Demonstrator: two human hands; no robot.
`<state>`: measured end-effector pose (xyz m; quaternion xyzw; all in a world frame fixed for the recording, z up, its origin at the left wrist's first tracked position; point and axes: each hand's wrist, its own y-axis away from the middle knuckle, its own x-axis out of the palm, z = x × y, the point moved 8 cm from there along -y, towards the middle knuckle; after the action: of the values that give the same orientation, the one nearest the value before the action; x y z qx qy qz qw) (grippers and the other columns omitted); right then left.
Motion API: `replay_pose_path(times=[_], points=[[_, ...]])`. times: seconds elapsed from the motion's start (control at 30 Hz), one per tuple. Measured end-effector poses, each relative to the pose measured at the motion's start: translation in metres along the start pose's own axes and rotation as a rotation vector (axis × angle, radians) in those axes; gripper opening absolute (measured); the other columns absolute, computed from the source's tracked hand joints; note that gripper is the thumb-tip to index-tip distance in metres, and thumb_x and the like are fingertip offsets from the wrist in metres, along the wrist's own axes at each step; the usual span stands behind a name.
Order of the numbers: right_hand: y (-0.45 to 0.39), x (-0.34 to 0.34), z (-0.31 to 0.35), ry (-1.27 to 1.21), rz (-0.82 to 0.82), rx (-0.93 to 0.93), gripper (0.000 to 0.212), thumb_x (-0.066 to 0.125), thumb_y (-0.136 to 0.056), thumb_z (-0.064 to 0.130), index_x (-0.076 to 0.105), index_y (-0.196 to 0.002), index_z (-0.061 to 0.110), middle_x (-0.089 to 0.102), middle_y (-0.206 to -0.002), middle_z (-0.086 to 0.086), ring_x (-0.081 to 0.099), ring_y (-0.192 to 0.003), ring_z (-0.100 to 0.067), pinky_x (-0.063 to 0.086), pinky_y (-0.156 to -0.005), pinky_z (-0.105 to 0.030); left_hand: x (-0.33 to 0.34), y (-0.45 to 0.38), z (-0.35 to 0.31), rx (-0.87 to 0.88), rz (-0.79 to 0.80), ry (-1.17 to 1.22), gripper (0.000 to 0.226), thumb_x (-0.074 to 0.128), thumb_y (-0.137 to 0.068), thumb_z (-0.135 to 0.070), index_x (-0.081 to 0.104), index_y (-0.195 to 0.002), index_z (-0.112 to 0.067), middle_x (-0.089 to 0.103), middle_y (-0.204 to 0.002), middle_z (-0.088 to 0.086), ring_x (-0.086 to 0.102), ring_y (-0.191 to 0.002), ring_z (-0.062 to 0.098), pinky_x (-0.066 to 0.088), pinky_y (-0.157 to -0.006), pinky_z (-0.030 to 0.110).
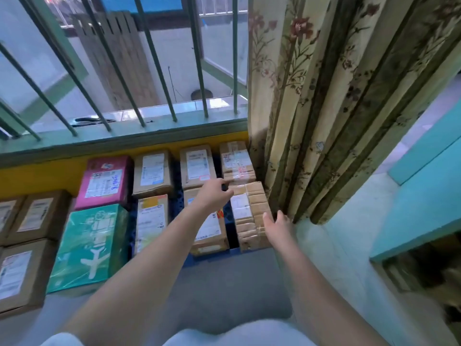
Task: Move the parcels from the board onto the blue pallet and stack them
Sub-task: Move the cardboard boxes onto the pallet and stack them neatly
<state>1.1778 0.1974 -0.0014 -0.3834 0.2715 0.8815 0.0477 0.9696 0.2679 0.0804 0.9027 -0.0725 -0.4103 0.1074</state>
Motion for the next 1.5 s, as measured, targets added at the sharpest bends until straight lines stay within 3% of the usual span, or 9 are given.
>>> replay_pose_path(times=[0.2, 0.47, 0.63, 0.8, 0.93, 1.1, 1.3, 1.43, 1.5], points=[[0.056, 0.012, 0.152, -0.099, -0.118, -0.371, 0.069, 0.033, -0.097, 0.054, 0.022, -0.155, 0.019, 0.023, -0.161, -0.003, 0.019, -0.148, -0.023, 0.022, -0.119, -0.045, -0.114, 0.088, 0.055, 0.009, -0.317, 0.222, 0.044, 0.056, -0.093, -0.033, 0.051, -0.136, -0.025, 0.052, -0.114, -0.018, 0.054, -0.104, 0.002, 0.038, -0.070, 0.011], [0.224, 0.192, 0.349, -0.298, 0.399, -0.785, 0.061, 0.041, -0.100, 0.047, 0.033, -0.152, 0.018, 0.041, -0.153, -0.002, 0.039, -0.139, -0.017, 0.031, -0.113, -0.034, -0.235, 0.266, 0.282, -0.428, -0.784, 0.381, 0.033, 0.058, -0.091, -0.019, 0.062, -0.124, -0.017, 0.064, -0.113, -0.003, 0.060, -0.097, 0.006, 0.049, -0.081, 0.017], [0.326, 0.366, 0.392, -0.336, 0.869, -0.558, 0.051, 0.043, -0.097, 0.050, 0.046, -0.142, 0.027, 0.051, -0.142, 0.002, 0.053, -0.122, -0.015, 0.047, -0.101, -0.038, -0.272, 0.389, 0.458, -0.648, -0.901, 0.504, 0.021, 0.055, -0.089, -0.033, 0.061, -0.108, -0.041, 0.060, -0.104, -0.019, 0.057, -0.082, 0.000, 0.044, -0.060, 0.017], [0.416, 0.541, 0.405, -0.258, 1.085, -0.287, 0.025, 0.045, -0.098, 0.043, 0.057, -0.114, 0.028, 0.053, -0.138, -0.006, 0.060, -0.098, -0.013, 0.052, -0.096, -0.038, -0.305, 0.496, 0.638, -0.897, -0.994, 0.567, 0.028, 0.056, -0.086, -0.025, 0.063, -0.112, -0.019, 0.065, -0.107, 0.001, 0.063, -0.102, 0.022, 0.049, -0.089, 0.033], [0.461, 0.643, 0.387, -0.143, 1.136, -0.080, 0.040, 0.050, -0.098, 0.045, 0.049, -0.129, 0.020, 0.048, -0.139, -0.004, 0.059, -0.109, -0.023, 0.053, -0.086, -0.035, -0.328, 0.548, 0.755, -1.102, -0.953, 0.510, 0.038, 0.055, -0.085, -0.017, 0.058, -0.123, -0.014, 0.066, -0.112, 0.004, 0.066, -0.092, 0.023, 0.048, -0.076, 0.021], [0.478, 0.725, 0.380, -0.024, 1.135, 0.019, 0.040, 0.052, -0.097, 0.044, 0.047, -0.133, 0.026, 0.044, -0.135, 0.005, 0.051, -0.117, -0.022, 0.050, -0.090, -0.035, -0.332, 0.539, 0.842, -1.228, -0.655, 0.288, 0.054, 0.056, -0.087, -0.026, 0.048, -0.139, -0.012, 0.050, -0.135, 0.021, 0.048, -0.123, 0.039, 0.041, -0.101, 0.042], [0.484, 0.786, 0.388, -0.033, 1.096, 0.054, 0.036, 0.048, -0.096, 0.032, 0.049, -0.131, 0.023, 0.053, -0.131, -0.001, 0.050, -0.119, -0.022, 0.048, -0.095, -0.040, -0.304, 0.517, 0.865, -1.219, -0.396, 0.520, 0.058, 0.052, -0.087, -0.031, 0.041, -0.143, -0.021, 0.057, -0.128, 0.014, 0.059, -0.111, 0.032, 0.049, -0.092, 0.037], [0.485, 0.797, 0.393, -0.077, 1.081, 0.109, 0.042, 0.046, -0.095, 0.026, 0.048, -0.137, 0.022, 0.055, -0.134, -0.006, 0.050, -0.123, -0.025, 0.050, -0.094, -0.042, -0.309, 0.522, 0.853, -1.220, -0.474, 0.626, 0.050, 0.049, -0.086, -0.027, 0.050, -0.136, -0.028, 0.067, -0.108, 0.001, 0.065, -0.087, 0.022, 0.052, -0.073, 0.029], [0.488, 0.796, 0.392, -0.105, 1.081, 0.147, 0.050, 0.046, -0.092, 0.022, 0.045, -0.142, 0.023, 0.056, -0.135, -0.004, 0.050, -0.126, -0.025, 0.051, -0.094, -0.042, -0.316, 0.530, 0.843, -1.247, -0.517, 0.605, 0.049, 0.050, -0.085, -0.028, 0.052, -0.134, -0.027, 0.066, -0.111, 0.001, 0.064, -0.088, 0.022, 0.054, -0.077, 0.031]])
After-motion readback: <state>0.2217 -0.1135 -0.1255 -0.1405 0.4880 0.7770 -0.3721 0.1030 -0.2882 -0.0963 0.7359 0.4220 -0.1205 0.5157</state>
